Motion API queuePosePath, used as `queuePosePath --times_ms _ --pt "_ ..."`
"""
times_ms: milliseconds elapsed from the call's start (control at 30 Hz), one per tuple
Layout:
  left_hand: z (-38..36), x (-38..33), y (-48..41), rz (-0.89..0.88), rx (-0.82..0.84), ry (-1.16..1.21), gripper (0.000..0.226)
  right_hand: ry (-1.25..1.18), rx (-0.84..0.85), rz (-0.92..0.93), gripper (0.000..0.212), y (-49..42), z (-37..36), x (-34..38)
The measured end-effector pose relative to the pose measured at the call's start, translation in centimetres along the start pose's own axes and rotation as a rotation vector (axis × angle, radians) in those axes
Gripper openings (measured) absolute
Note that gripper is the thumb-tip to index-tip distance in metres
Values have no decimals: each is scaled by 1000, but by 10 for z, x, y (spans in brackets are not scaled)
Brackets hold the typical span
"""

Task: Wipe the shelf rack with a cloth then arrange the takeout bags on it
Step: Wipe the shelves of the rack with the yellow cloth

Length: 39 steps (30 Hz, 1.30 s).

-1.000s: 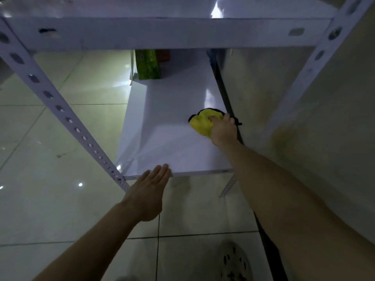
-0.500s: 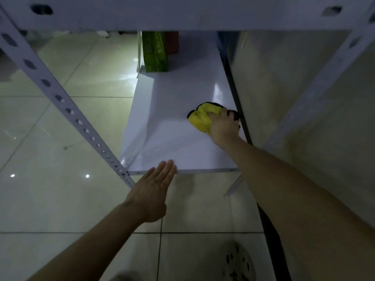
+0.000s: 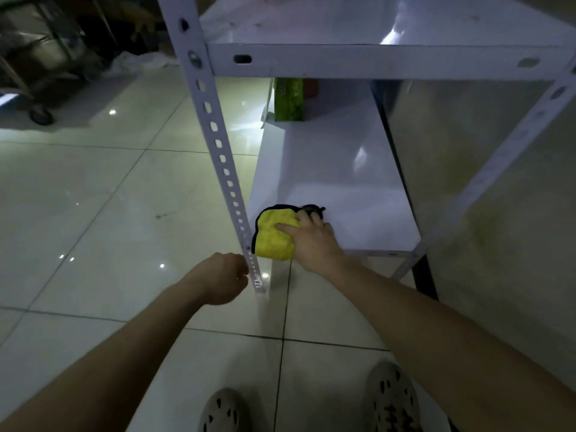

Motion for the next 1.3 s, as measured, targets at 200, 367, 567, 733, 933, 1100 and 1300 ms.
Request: queuePosePath --times_ms 200,367,567,733,933,1100,1300 --pt "52 33 8 152 -305 505 77 -102 -55 4 53 -52 -2 -9" --pt "83 4 6 -80 -519 597 65 -146 -63 -169 45 -127 9 -47" --pt "88 2 6 -24 -638 603 46 -43 -2 -195 58 -217 21 -56" --pt "88 -1 3 1 -654 589 37 88 -62 -102 55 -208 13 -43" --pt "93 -3 7 3 -627 571 31 68 -88 -4 58 -127 0 2" --pt "97 -6 11 7 -647 515 30 70 -123 -5 67 -78 -2 20" --pt "82 -17 15 209 -429 58 38 16 -84 -100 73 -42 0 -6"
Point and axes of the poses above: each hand's wrist, its own y-axis away from the middle knuckle, its own z-axis out of the back of the hand, x = y × z, the point moved 6 cm from there along -y, towards the middle knuckle, and after that the axes turned 7 degrees about z, right-handed, at the moved point
